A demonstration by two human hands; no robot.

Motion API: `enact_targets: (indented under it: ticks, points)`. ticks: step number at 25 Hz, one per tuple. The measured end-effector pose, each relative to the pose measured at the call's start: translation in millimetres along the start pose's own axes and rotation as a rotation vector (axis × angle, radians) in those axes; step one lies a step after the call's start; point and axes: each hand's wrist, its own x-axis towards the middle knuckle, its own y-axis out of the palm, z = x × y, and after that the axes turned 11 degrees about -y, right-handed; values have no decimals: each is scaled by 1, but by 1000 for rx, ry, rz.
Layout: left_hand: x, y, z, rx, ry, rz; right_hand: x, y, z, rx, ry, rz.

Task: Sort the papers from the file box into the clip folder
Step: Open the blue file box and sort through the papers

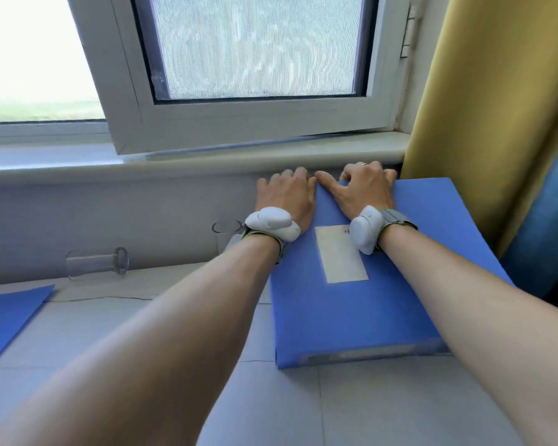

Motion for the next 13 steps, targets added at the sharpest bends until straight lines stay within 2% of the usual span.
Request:
enact_targets:
  ticks: [8,13]
  points:
    - [-55,-122,-36,-48,-21,-12,-52,-125,52,30,23,-25]
    - [-108,-171,-44,-82,-13,98,-105,-184,77,9,49,-23]
